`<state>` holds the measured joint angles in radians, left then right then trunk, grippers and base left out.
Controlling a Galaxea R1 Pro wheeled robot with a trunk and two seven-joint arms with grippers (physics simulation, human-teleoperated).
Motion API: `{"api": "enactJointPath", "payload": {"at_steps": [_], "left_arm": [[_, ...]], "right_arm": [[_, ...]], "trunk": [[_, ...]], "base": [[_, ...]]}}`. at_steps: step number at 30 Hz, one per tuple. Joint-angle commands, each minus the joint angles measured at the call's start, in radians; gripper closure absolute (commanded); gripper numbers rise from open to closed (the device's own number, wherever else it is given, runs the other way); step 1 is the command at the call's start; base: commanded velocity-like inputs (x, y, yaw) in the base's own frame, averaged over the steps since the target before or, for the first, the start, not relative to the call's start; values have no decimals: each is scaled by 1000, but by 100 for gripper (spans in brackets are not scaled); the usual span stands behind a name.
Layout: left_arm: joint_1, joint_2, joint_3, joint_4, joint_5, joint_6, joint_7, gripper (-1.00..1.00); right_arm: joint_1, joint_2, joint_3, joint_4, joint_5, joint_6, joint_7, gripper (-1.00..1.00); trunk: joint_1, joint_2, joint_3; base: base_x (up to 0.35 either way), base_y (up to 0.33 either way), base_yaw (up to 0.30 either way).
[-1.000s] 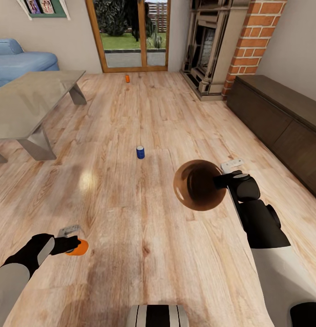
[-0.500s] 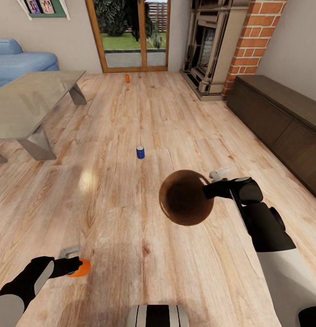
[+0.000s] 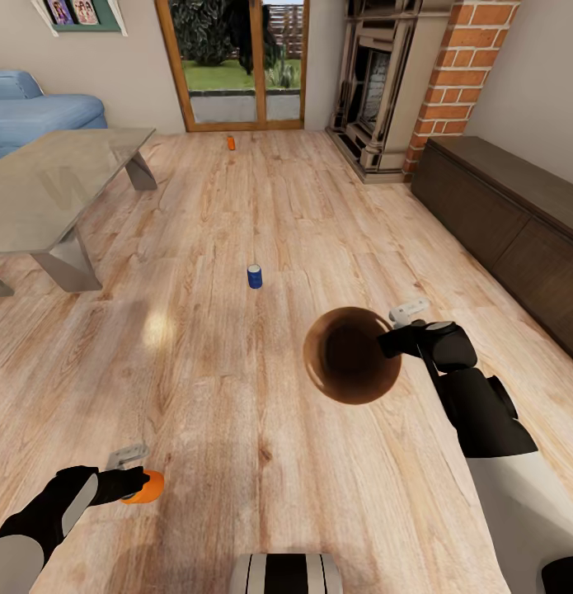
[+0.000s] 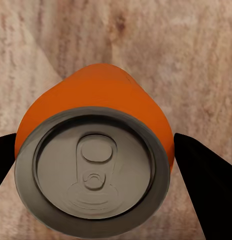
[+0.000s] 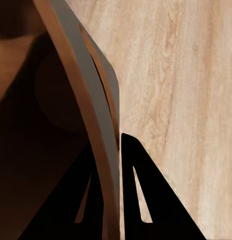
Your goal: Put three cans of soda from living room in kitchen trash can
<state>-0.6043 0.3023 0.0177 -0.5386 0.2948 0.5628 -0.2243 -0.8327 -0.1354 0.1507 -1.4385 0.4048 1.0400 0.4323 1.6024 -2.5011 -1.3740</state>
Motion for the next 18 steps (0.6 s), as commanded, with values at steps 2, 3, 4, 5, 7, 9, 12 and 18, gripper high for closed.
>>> {"api": "enactJointPath", "payload": {"at_steps": [2, 3, 4, 5, 7, 9, 12, 18], "left_arm": [[0, 0, 0, 0, 0, -1, 0, 100], [0, 0, 0, 0, 0, -1, 0, 100], [0, 0, 0, 0, 0, -1, 0, 100], [0, 0, -1, 0, 0, -1, 0, 100], [0, 0, -1, 0, 0, -1, 0, 100], [0, 0, -1, 0, 0, -1, 0, 100], [0, 0, -1, 0, 0, -1, 0, 100], [0, 0, -2, -1, 0, -1, -1, 100]], "right_arm": [[0, 0, 1, 0, -46, 7, 8, 100], [0, 0, 1, 0, -46, 7, 8, 100], [0, 0, 1, 0, -46, 7, 8, 100], [0, 0, 1, 0, -46, 7, 8, 100], [0, 0, 1, 0, -46, 7, 9, 100], [0, 0, 1, 0, -46, 7, 9, 100], [0, 0, 1, 0, -46, 7, 9, 100], [0, -1, 2, 0, -46, 7, 9, 100]], "trunk": [[0, 0, 0], [0, 0, 0], [0, 0, 0], [0, 0, 0], [0, 0, 0], [0, 0, 0], [-1, 1, 12], [-18, 29, 32]], "base": [[0, 0, 0], [0, 0, 0], [0, 0, 0], [0, 0, 0], [0, 0, 0], [0, 0, 0], [0, 0, 0], [0, 0, 0]]}}
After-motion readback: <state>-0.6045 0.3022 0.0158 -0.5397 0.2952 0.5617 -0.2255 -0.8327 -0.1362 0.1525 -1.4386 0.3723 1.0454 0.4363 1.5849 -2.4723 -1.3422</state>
